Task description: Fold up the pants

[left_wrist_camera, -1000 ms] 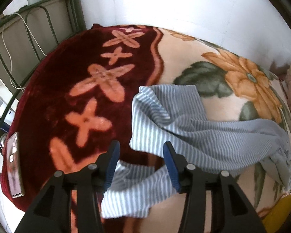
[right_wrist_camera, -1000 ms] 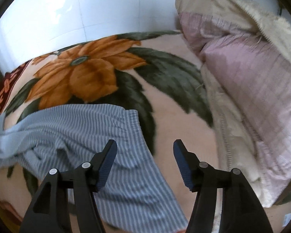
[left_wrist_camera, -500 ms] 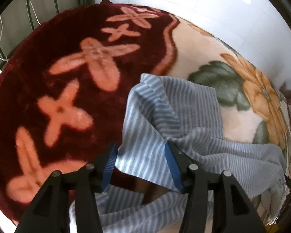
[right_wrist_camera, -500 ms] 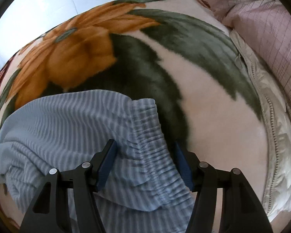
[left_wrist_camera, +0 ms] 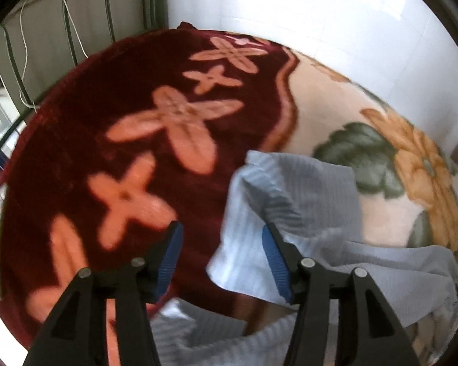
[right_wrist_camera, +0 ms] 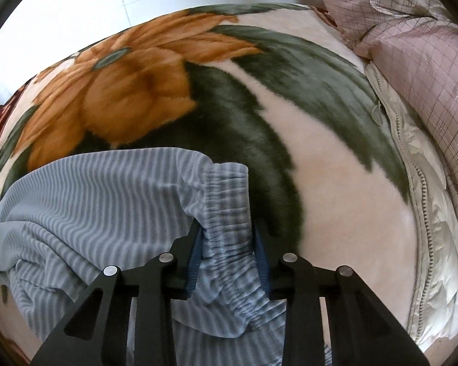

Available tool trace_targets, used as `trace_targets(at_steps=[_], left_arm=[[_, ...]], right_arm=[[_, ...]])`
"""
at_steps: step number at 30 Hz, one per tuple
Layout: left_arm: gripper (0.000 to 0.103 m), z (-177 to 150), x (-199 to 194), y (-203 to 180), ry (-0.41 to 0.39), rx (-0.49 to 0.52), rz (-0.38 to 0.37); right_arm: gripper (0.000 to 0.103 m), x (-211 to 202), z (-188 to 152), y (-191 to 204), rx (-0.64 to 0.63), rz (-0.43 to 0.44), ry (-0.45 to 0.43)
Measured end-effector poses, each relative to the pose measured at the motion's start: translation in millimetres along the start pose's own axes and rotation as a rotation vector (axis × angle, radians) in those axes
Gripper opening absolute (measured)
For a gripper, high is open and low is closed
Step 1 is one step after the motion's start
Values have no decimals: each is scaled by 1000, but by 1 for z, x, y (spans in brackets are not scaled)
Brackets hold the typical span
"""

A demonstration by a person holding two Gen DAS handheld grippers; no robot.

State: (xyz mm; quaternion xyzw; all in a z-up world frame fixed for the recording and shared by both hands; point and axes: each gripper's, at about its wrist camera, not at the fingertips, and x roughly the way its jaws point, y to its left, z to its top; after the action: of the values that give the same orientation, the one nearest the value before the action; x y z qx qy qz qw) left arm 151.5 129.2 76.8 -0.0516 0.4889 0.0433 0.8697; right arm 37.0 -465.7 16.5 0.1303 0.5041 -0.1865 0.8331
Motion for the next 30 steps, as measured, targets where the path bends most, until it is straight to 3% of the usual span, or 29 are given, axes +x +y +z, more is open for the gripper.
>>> trace_targets(at_steps=[2,5,9,10,12,13,14,17,21,24,27,30], left_arm=[[57,5,6,4,17,-1,-21],[57,11,22,4,82,-32,-127],[56,13,37,-3,124,-61,-186],[51,14,40,-6,132,-69,-205],[20,12,43,-11,149,-89,-220],[17,12,43,-12,145,-96,-219],[10,11,37,-11,123,-110,-230],[8,12,8,-7,36,-100,-217],[8,22,-34,-8,-52,-92,-272],[8,32,-64,-22,-145,-58,-267],[8,41,-74,-36,-214,-35,-225],[8,52,-59,-54,-205,-24,-206]], right_arm=[[31,-1,2,1,10,17,-13],[29,-7,2,-1,23,37,-30],[29,-16,6,1,-1,26,-38],[28,-23,7,2,-4,22,-62],[28,-33,10,1,6,21,-93],[28,-42,12,-1,12,17,-118],[28,-47,14,-1,13,15,-134],[27,-65,21,-3,4,5,-178],[27,-84,35,-9,14,11,-224],[27,-94,51,-19,38,-11,-259],[27,-91,68,-34,76,-20,-266],[27,-77,90,-46,110,-30,-263]])
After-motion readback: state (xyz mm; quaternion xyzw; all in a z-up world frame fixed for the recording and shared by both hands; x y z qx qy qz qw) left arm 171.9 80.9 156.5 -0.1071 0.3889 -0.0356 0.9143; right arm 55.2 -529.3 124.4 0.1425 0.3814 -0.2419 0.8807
